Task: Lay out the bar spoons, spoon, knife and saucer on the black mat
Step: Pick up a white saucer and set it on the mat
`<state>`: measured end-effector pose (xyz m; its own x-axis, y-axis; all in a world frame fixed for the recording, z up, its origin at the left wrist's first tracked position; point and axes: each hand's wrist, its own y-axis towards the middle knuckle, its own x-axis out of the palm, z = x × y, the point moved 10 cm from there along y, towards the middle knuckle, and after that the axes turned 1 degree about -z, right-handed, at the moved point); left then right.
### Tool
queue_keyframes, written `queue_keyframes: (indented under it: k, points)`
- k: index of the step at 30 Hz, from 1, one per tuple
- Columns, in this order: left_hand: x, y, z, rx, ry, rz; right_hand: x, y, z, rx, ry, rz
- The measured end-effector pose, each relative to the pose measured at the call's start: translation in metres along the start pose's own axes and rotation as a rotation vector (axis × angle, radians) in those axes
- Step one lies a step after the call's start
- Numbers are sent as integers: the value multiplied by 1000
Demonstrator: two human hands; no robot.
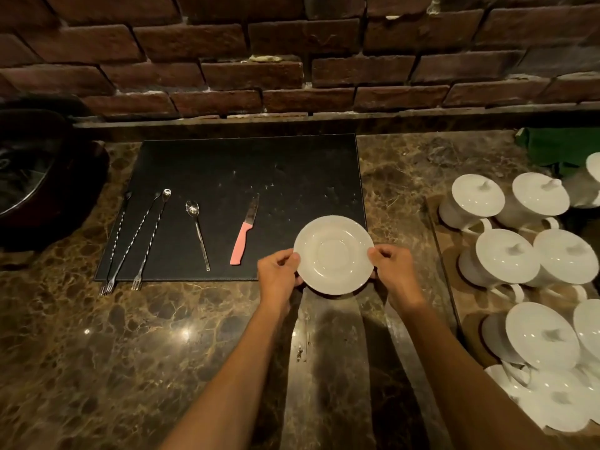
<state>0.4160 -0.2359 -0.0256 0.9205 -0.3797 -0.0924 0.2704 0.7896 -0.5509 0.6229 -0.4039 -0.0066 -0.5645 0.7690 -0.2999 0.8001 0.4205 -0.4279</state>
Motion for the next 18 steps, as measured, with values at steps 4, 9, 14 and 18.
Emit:
queue_keyframes:
  k: [4,9,14,18]
  points:
    - [6,23,6,-25,-19,29,11,23,-10,26,10,3]
    - [12,42,0,-63,-2,31,16,39,-8,38,10,23]
    - [14,43,-6,-4,35,21,15,41,7,43,30,12]
    - [13,42,-4,18,59,39,15,39,7,24,31,33]
